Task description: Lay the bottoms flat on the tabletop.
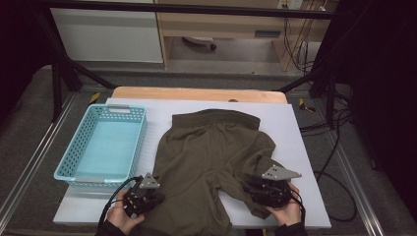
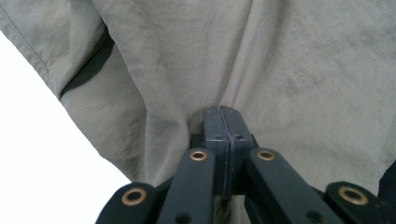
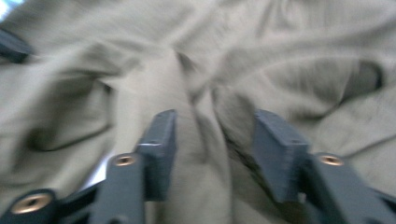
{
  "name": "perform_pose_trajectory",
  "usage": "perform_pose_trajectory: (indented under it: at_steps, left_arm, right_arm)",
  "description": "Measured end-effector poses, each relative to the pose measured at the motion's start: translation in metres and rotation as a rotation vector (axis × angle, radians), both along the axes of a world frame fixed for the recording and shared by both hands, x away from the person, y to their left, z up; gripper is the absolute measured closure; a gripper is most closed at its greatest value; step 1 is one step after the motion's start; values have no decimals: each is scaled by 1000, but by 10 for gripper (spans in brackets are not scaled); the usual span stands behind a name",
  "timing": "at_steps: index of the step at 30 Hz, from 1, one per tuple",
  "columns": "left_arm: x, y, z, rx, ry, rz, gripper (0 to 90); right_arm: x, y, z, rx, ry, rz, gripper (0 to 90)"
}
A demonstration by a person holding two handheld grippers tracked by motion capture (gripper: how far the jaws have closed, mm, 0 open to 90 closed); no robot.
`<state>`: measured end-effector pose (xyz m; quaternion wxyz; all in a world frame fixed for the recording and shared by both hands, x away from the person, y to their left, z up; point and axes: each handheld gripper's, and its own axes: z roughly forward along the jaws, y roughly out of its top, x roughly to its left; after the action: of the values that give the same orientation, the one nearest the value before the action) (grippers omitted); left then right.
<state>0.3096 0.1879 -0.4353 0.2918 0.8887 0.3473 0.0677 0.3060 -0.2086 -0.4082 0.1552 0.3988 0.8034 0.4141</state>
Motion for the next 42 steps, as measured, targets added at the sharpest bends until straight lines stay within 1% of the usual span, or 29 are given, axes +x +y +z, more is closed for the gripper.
perform_pose_trajectory:
  at_steps: [2,5,6,7,8,9,10,11,12,13,15,17,19,20,22,25,27,29,32,34,35,36,38,39,40,42]
  left_arm:
    - [0,0,0,0,0,0,894]
    - [0,0,0,0,-1,1,894]
    - [0,0,0,0,-1,0,894]
    - [0,0,0,-1,-1,0,894]
    - [0,0,0,-2,0,-1,894]
    - [0,0,0,-2,1,-1,894]
    - [0,0,0,-3,0,-1,894]
    - [0,0,0,-3,1,-1,894]
    - [0,0,0,-3,3,-1,894]
    - [1,0,0,-5,4,0,894]
    - [0,0,0,-3,2,-1,894]
    - [0,0,0,-1,-1,0,895]
    - [0,0,0,-3,1,0,894]
    - [0,0,0,-3,2,0,894]
    - [1,0,0,-5,4,-1,894]
    - [1,1,0,-5,4,-2,894]
    - [1,1,0,-5,4,-2,894]
    - [1,1,0,-5,4,-2,894]
    - [0,0,0,-5,3,-2,894]
    - [0,0,0,-4,1,-2,895]
    - [0,0,0,-3,1,-3,894]
    - [0,0,0,-4,1,-3,894]
    - [0,1,0,-5,3,-4,894]
    - [0,1,0,-5,2,-4,894]
    - [0,0,0,-4,2,-3,894]
    - [0,0,0,-4,1,-3,894]
  right_arm:
    - [-9,4,7,13,-18,34,464]
    - [-19,18,6,5,-11,92,485]
    - [-20,23,4,-6,-7,107,548]
    - [-21,28,1,-20,2,116,630]
    - [-20,32,-2,-44,5,110,697]
    - [-18,34,-5,-70,12,104,794]
    - [-16,35,-7,-82,24,101,840]
    - [-14,35,-6,-73,33,98,886]
    - [-13,33,-4,-54,37,97,889]
    - [-11,32,-1,-35,44,96,891]
    - [-9,29,10,3,37,99,891]
    - [-7,27,22,31,28,97,892]
    - [-3,29,31,45,26,100,894]
    - [0,30,35,50,21,100,896]
    - [5,32,40,65,27,108,896]
    - [12,35,45,118,45,117,896]
    - [15,40,43,149,71,134,896]
    - [14,52,36,152,93,166,896]
    - [10,77,15,115,139,214,892]
    - [9,91,1,93,164,221,887]
    - [9,95,-4,83,171,222,868]
    - [9,98,-7,80,173,222,823]
    - [8,97,-6,77,148,231,750]
    - [7,93,-2,88,130,232,686]
    - [6,88,2,100,106,224,643]
    - [5,71,9,106,72,205,593]
